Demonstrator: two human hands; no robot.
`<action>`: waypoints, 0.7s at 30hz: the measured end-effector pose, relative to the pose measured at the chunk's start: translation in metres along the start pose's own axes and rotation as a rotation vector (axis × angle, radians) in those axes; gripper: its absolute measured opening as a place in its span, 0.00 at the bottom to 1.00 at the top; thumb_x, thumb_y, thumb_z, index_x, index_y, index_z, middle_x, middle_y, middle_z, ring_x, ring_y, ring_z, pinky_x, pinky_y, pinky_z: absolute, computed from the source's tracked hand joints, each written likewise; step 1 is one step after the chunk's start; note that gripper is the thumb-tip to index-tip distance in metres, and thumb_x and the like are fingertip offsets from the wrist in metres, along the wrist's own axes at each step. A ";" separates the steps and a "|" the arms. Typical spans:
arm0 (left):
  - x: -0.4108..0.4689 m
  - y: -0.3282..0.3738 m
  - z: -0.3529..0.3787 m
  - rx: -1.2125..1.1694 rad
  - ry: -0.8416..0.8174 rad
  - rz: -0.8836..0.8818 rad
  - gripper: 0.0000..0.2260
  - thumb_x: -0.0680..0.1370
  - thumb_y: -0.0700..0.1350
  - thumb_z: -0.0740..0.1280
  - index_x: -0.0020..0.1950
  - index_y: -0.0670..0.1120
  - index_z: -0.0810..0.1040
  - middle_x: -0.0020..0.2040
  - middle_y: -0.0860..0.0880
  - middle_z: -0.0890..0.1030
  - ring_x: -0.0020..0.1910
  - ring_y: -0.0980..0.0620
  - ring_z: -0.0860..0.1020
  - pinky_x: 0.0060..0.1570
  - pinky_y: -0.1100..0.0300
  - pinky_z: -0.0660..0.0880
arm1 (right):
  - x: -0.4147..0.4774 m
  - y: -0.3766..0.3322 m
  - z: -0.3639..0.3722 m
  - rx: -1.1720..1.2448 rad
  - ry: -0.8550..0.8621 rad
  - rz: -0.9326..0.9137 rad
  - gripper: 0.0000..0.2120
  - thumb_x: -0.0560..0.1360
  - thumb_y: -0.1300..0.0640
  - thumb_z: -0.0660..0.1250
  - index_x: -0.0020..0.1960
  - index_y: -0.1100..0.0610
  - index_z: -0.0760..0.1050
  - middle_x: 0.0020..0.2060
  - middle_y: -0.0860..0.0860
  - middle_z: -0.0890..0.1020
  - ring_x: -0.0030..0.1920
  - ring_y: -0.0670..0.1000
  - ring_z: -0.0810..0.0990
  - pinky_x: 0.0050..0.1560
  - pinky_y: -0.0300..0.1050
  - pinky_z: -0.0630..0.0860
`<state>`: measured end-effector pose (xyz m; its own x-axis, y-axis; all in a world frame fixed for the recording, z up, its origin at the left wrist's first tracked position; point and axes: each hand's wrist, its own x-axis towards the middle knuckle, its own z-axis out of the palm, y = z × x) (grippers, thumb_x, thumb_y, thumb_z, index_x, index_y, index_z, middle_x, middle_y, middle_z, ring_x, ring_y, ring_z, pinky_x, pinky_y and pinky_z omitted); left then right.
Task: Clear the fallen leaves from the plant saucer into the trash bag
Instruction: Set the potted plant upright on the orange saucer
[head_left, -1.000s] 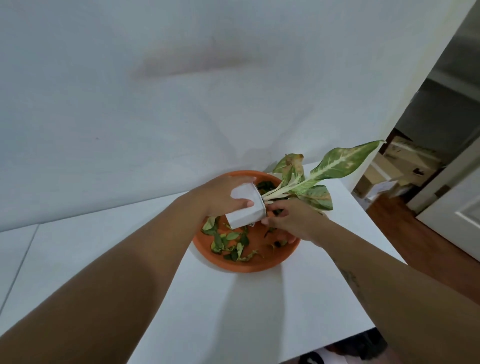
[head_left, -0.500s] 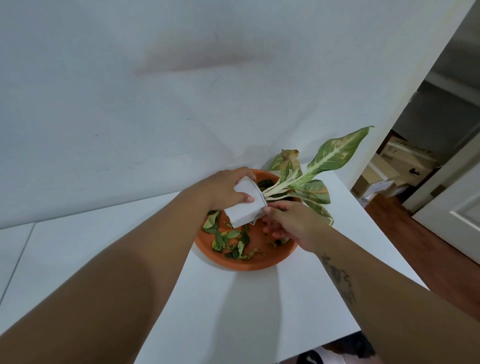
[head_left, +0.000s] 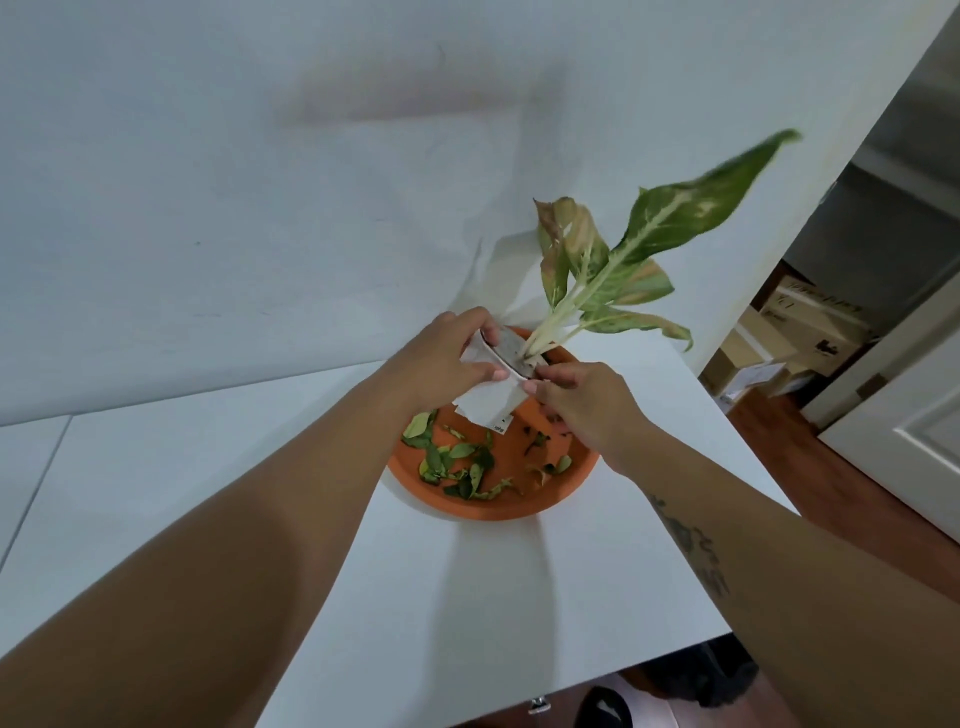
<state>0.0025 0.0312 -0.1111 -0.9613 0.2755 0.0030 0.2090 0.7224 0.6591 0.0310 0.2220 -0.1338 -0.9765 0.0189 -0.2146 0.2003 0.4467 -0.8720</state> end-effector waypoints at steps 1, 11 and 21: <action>-0.002 -0.002 0.003 -0.028 0.018 -0.002 0.11 0.73 0.52 0.73 0.49 0.56 0.73 0.47 0.51 0.72 0.40 0.55 0.70 0.38 0.61 0.65 | 0.000 0.000 -0.001 -0.061 0.008 -0.027 0.20 0.72 0.48 0.71 0.62 0.52 0.79 0.45 0.47 0.81 0.45 0.49 0.78 0.54 0.51 0.79; -0.025 -0.014 0.011 -0.289 0.107 -0.122 0.09 0.73 0.48 0.74 0.50 0.52 0.78 0.53 0.47 0.77 0.51 0.49 0.76 0.54 0.52 0.75 | -0.009 -0.007 0.003 -0.297 -0.043 -0.164 0.20 0.76 0.51 0.67 0.67 0.52 0.74 0.52 0.49 0.82 0.50 0.47 0.76 0.51 0.37 0.68; -0.044 -0.025 0.017 -0.355 0.104 -0.187 0.11 0.73 0.43 0.75 0.51 0.48 0.77 0.45 0.48 0.80 0.37 0.49 0.78 0.38 0.61 0.74 | -0.017 0.002 0.014 -0.624 -0.008 -0.320 0.22 0.78 0.50 0.61 0.72 0.46 0.66 0.60 0.54 0.79 0.58 0.55 0.78 0.57 0.51 0.77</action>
<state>0.0425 0.0119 -0.1400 -0.9937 0.0817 -0.0770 -0.0278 0.4853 0.8739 0.0492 0.2097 -0.1382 -0.9788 -0.2048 0.0052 -0.1823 0.8594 -0.4778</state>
